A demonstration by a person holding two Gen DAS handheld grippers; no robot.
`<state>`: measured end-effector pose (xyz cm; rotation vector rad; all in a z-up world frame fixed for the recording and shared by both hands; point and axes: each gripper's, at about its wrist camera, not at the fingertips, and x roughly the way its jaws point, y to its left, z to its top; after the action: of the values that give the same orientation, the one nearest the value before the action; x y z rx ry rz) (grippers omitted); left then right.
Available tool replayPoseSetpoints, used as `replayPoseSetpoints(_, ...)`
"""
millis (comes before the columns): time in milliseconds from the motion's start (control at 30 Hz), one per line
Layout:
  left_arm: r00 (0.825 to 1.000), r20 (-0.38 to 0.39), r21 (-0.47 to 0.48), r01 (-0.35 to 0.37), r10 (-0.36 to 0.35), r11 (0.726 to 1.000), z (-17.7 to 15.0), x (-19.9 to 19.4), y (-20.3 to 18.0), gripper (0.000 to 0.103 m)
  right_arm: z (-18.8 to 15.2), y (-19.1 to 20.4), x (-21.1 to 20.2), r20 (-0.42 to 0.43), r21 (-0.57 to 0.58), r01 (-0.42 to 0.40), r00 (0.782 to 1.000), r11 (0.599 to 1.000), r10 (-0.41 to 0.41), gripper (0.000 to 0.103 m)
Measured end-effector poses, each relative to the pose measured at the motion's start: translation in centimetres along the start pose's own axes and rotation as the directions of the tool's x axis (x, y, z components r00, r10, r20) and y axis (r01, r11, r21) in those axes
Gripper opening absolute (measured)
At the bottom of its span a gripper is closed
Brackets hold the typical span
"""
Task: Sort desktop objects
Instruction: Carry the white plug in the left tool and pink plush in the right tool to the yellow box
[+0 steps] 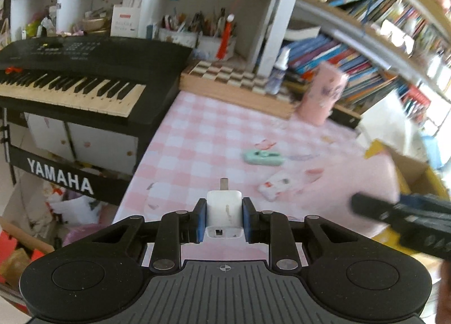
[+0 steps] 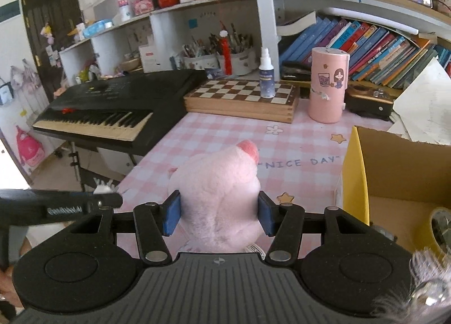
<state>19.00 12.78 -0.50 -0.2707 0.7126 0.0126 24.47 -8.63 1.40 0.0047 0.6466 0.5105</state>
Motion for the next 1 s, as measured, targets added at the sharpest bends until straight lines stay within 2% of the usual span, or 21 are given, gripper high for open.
replayPoseSetpoints(167, 0.998, 0.022, -0.026, 0.052, -0.051, 0.998, -1.7, -3.9, -0.2, 0.024, -1.4, 1.6, -2.9, -0.007, -0.01, -0.032, 0.999, 0.999, 0.032, 0.052)
replayPoseSetpoints(400, 0.996, -0.016, -0.034, 0.088, -0.088, 0.996, -5.1, -6.6, 0.3, 0.024, -4.2, 3.9, -6.4, -0.018, -0.003, -0.018, 1.0, 1.0, 0.018, 0.052)
replayPoseSetpoints(733, 0.989, -0.072, 0.022, 0.131, -0.129, 0.991, -9.5, -10.5, 0.1, 0.024, -9.1, 6.6, -11.4, -0.028, 0.054, 0.044, 0.999, 0.998, -0.042, 0.052)
replayPoseSetpoints(1000, 0.965, -0.128, 0.083, 0.24, -0.228, 0.967, -12.0, -11.8, -2.1, 0.024, -13.3, 7.0, -15.4, -0.066, 0.134, 0.153, 0.987, 0.979, -0.145, 0.052)
